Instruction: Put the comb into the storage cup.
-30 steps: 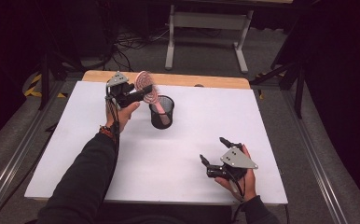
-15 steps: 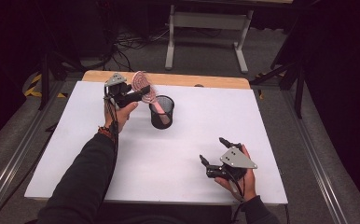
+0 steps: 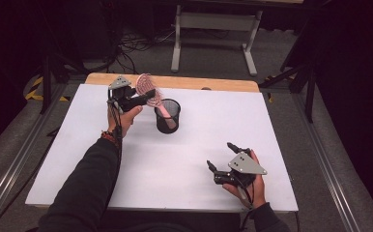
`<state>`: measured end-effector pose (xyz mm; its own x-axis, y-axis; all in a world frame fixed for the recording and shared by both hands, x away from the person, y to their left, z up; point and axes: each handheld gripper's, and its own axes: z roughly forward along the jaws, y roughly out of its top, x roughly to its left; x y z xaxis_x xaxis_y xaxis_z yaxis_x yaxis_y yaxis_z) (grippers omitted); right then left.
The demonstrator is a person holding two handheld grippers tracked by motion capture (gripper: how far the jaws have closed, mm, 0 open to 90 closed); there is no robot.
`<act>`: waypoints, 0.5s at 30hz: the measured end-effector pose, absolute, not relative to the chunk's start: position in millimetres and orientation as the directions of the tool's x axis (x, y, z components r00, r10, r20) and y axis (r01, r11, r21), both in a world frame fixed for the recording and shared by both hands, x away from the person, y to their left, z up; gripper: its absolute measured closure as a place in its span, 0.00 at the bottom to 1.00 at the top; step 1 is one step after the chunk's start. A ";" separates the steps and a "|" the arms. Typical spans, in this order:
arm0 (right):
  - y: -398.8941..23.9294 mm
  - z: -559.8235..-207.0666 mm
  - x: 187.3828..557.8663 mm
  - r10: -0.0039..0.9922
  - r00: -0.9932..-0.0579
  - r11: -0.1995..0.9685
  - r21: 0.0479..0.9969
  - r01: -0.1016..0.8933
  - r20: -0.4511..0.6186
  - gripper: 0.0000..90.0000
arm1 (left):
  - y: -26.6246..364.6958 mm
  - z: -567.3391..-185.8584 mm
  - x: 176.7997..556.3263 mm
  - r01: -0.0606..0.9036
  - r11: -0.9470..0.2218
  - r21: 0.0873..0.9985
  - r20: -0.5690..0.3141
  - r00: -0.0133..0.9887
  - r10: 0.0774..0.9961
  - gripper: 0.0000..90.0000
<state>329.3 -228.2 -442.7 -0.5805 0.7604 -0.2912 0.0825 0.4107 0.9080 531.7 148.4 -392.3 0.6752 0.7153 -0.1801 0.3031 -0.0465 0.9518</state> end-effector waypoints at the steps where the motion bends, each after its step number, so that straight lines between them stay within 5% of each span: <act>1: -228.2 -442.7 329.3 0.760 -0.581 0.411 0.908 0.082 -0.291 0.13 | 148.1 -392.0 531.6 0.303 -0.050 0.952 -0.178 0.676 0.715 0.56; 15: -228.1 -442.1 328.2 0.757 -0.585 0.408 0.910 0.076 -0.291 0.13 | 150.0 -385.6 528.9 0.279 -0.066 0.958 -0.145 0.671 0.727 0.52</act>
